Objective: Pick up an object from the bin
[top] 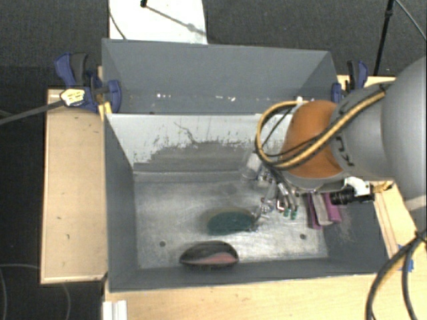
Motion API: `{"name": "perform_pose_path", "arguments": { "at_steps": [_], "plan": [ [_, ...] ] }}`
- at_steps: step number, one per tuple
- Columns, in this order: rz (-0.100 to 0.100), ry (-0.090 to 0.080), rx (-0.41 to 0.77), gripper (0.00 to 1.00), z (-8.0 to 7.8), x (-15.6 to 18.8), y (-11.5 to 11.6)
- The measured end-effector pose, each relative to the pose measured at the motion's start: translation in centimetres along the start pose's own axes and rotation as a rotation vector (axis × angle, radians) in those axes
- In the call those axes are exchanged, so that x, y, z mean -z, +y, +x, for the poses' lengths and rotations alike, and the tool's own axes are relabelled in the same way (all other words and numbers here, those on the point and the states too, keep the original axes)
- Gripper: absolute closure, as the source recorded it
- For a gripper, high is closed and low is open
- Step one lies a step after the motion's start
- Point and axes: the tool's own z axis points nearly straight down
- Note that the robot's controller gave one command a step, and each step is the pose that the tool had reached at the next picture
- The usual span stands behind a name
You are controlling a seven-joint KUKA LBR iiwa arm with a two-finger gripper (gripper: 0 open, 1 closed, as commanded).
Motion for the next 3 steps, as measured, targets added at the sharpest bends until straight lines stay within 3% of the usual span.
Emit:
{"name": "perform_pose_path", "arguments": {
  "at_steps": [1, 2, 3],
  "plan": [
    [-0.003, 0.000, 0.164, 0.00, 5.6, 0.0, 2.9],
    [-0.006, 0.008, 0.243, 0.00, 7.3, 2.0, 12.1],
    [-0.005, 0.005, 0.855, 0.00, 8.4, -0.1, 14.0]
  ]
}}
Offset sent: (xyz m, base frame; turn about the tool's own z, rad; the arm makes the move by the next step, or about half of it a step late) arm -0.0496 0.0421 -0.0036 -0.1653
